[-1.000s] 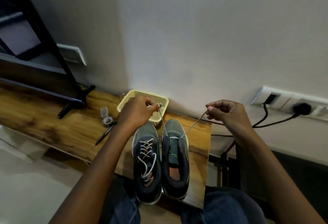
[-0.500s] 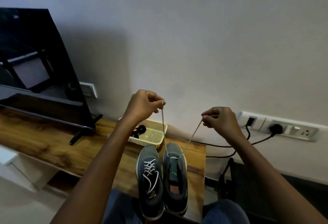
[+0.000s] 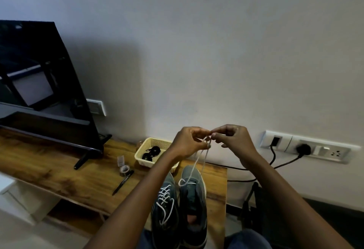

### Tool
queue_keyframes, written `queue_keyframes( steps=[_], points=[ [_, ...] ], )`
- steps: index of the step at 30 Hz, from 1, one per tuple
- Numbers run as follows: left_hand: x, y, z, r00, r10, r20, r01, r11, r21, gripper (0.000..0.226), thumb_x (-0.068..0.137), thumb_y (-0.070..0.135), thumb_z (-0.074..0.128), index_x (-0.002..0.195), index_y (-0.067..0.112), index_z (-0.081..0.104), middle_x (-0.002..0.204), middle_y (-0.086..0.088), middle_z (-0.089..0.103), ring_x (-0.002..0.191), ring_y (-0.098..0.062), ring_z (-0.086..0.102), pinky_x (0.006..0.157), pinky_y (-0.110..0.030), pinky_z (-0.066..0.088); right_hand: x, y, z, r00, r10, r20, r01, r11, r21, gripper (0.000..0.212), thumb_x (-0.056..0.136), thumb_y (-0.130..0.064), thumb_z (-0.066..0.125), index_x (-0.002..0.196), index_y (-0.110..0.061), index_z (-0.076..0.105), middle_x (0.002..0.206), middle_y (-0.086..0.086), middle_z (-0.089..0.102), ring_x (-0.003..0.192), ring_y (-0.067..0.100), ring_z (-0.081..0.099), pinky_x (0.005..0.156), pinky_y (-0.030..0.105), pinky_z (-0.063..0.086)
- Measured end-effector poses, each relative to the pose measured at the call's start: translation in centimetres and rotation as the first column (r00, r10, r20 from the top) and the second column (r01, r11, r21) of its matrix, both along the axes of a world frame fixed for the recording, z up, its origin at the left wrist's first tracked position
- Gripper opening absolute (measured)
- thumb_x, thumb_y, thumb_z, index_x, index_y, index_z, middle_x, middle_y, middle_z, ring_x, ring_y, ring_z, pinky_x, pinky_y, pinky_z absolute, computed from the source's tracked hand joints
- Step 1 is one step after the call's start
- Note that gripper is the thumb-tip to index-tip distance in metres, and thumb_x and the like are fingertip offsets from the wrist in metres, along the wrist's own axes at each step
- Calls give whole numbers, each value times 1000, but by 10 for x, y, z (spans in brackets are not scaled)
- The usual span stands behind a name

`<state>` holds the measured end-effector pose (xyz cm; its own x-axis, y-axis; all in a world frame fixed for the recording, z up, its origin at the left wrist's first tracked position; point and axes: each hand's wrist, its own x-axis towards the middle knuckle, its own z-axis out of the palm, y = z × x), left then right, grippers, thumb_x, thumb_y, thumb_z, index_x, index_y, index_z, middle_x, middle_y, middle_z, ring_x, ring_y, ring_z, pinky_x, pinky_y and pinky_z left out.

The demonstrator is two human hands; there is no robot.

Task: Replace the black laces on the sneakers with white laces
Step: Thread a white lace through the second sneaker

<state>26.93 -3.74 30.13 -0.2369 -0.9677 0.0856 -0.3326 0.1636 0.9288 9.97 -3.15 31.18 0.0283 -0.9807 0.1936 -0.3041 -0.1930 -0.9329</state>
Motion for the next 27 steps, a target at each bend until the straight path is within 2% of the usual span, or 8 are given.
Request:
queue_keyframes(
  steps=[4, 6, 8, 10, 15, 18, 24, 27],
  points=[
    [-15, -5, -9, 992, 114, 48, -109, 989, -103, 22, 79, 17, 78, 99, 13, 73, 93, -2, 74, 88, -15, 70, 85, -41, 56, 4, -4, -4, 997, 74, 20, -74, 997, -5, 6, 85, -11, 70, 85, -16, 72, 77, -1, 73, 69, 2, 66, 58, 15, 48],
    [-14, -9, -11, 982, 181, 47, -173, 975, -140, 13, 80, 18, 77, 92, 14, 74, 87, -1, 74, 83, -15, 70, 82, -41, 57, 3, -6, -7, 993, 84, 78, -84, 996, -2, 11, 88, -24, 67, 92, -16, 72, 83, -1, 73, 72, 3, 66, 59, 17, 49],
    [-12, -14, -14, 977, 208, 35, -201, 968, -154, 7, 79, 18, 77, 86, 16, 75, 82, 0, 74, 77, -15, 70, 78, -42, 57, -1, -13, -21, 970, -6, 241, -8, 998, 54, 27, 95, -37, 55, 101, -14, 69, 86, 3, 72, 71, 8, 64, 59, 20, 50],
    [-7, -20, -16, 974, 226, 21, -220, 962, -162, 5, 79, 19, 77, 83, 18, 75, 81, 0, 74, 76, -16, 70, 77, -44, 57, -5, -21, -49, 933, -124, 339, 78, 986, 147, 29, 100, -33, 47, 104, -11, 65, 86, 10, 67, 71, 15, 62, 59, 25, 49],
    [0, -32, -17, 973, 232, 7, -227, 957, -182, 6, 81, 20, 75, 81, 26, 74, 82, 4, 74, 79, -14, 69, 79, -42, 57, 11, -27, -161, 998, -27, -52, 46, 912, 407, 12, 94, -3, 55, 96, -8, 66, 92, 12, 65, 74, 17, 60, 65, 30, 53],
    [2, -37, -17, 974, 224, -15, -223, 959, -174, 3, 83, 20, 74, 85, 21, 74, 83, 1, 74, 78, -15, 69, 78, -37, 58, 29, -35, -212, 976, 4, -218, 87, 910, 405, 15, 88, -5, 64, 102, -7, 69, 101, 9, 68, 92, 21, 63, 82, 36, 53],
    [5, -47, -19, 977, 205, -53, -211, 966, -152, 7, 83, 17, 73, 88, 13, 75, 81, -4, 73, 71, -12, 66, 69, -22, 55, 46, -46, -243, 950, -113, -290, 214, 914, 345, 11, 85, -8, 68, 75, -13, 65, 80, 6, 65, 77, 17, 56, 66, 26, 37],
    [6, -49, -20, 977, 199, -74, -209, 964, -165, 4, 84, 17, 72, 88, 15, 74, 79, -2, 72, 69, -7, 64, 65, -16, 52, 46, -48, -251, 933, -169, -318, 281, 893, 351, 10, 94, -12, 55, 85, -7, 55, 82, 10, 64, 77, 24, 59, 67, 36, 46]
  ],
)
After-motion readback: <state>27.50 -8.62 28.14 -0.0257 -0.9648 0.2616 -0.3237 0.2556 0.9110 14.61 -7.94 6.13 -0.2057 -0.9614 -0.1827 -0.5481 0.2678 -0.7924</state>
